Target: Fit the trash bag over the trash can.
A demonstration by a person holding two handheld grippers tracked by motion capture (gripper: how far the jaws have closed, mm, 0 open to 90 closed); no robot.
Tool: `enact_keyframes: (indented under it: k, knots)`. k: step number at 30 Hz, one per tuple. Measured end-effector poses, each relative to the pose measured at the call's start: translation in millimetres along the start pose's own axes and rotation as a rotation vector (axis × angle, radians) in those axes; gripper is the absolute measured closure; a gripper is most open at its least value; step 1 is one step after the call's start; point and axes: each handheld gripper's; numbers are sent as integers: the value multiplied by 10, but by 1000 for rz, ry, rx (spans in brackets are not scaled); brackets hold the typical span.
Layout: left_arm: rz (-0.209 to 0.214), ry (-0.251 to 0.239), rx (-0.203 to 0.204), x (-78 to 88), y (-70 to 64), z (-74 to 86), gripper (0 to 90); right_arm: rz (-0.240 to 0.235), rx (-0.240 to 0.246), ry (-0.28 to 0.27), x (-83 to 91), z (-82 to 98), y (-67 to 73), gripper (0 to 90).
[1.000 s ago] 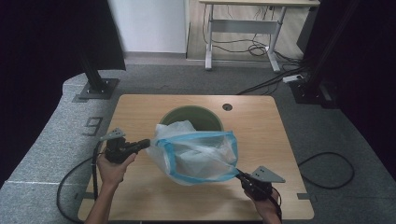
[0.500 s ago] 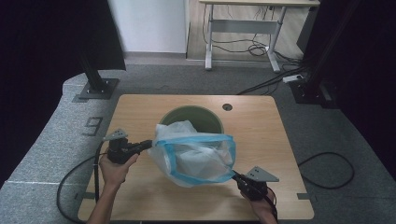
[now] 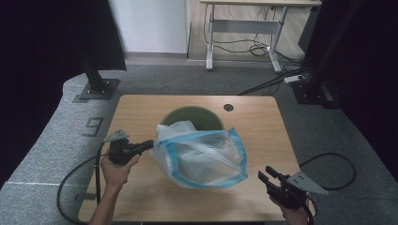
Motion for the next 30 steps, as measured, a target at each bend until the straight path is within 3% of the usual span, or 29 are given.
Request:
enact_keyframes:
  k: [3,6,8,11,15,18,23,25,28,30]
  knots:
    - [3,3,-1,-12,-6,-5,899,-8,-3,-30,-33,-160,5,497]
    - [6,3,3,-16,-5,-10,898,-55,16,-40,-224,-379,56,448]
    - [6,2,4,-20,-5,-13,898,-70,17,-42,-273,-420,66,439]
    - [13,-2,3,-30,-14,-17,898,-140,2,-38,-521,-589,117,374]
    - [18,-7,5,-37,-18,-13,899,-192,-4,-37,-806,-730,159,327]
    - [21,-8,7,-44,-11,-6,898,-217,3,-23,-968,-786,203,341]
    - [24,-10,5,-49,-17,-5,899,-190,54,-31,-1029,-804,268,702]
    - [22,-9,3,-48,-21,-7,899,-149,79,-19,-1022,-799,297,837]
    - [18,-10,2,-45,-23,-15,899,-77,95,5,-996,-797,283,886]
    - [15,-12,1,-36,-24,-21,898,-67,92,8,-988,-796,264,887]
Point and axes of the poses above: each handheld gripper's, and its own axes: x roughly backward along the jaws, z roughly out of its underside, y roughly to its left, and after that the axes turned 5 degrees about -x, right-handed
